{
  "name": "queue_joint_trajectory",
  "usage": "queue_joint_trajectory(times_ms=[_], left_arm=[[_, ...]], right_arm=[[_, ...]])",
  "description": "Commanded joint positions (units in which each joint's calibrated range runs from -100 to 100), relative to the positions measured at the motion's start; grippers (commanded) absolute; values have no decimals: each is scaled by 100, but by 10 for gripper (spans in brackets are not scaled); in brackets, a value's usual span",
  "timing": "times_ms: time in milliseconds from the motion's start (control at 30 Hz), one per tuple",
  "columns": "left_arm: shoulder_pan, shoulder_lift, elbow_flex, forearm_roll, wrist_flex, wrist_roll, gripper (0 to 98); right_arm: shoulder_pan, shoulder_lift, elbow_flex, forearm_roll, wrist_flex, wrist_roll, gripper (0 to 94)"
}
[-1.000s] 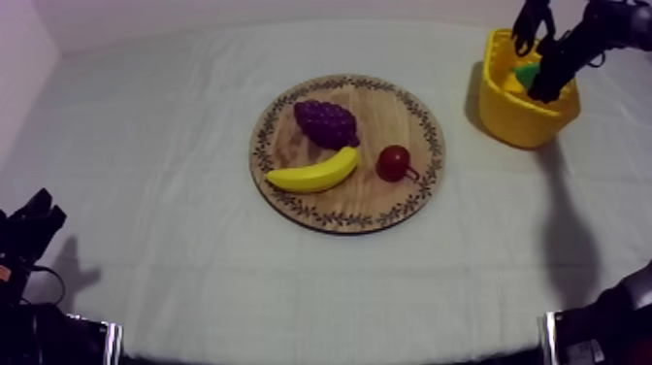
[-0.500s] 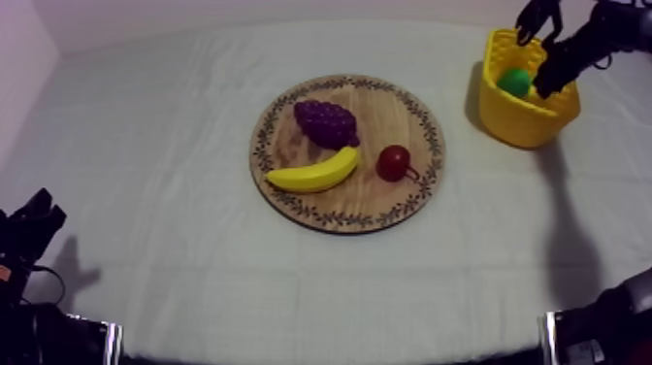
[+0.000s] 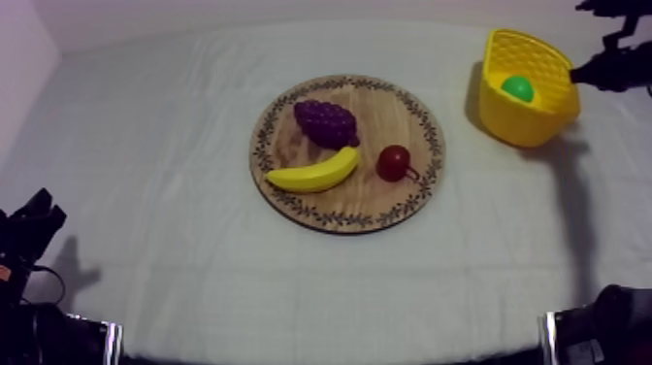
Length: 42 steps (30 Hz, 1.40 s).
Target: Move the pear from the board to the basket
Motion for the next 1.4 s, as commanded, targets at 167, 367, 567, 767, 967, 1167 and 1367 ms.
queue_joint_trajectory(times_ms=[167, 367, 567, 767, 967, 1167, 1367], left_arm=[[0, -1, 0, -1, 4, 1, 1], [0, -1, 0, -1, 4, 1, 1], [0, -1, 0, -1, 4, 1, 1], [0, -1, 0, -1, 4, 2, 1], [0, -1, 0, -1, 4, 0, 1], [0, -1, 0, -1, 4, 1, 1], [0, -1, 0, -1, 4, 1, 1]], right_arm=[[3, -2860, 2325, 96, 10, -496, 9], [-241, -4671, 3549, 586, 529, -1107, 7], [-547, -6315, 4683, 1096, 763, -2029, 7], [-744, -7429, 5259, 1005, 1192, -2132, 6], [-795, -7986, 5320, 718, 1413, -1953, 15], [-874, -8367, 5320, 641, 1495, -1781, 8], [-888, -8426, 5441, 609, 933, -1307, 6]])
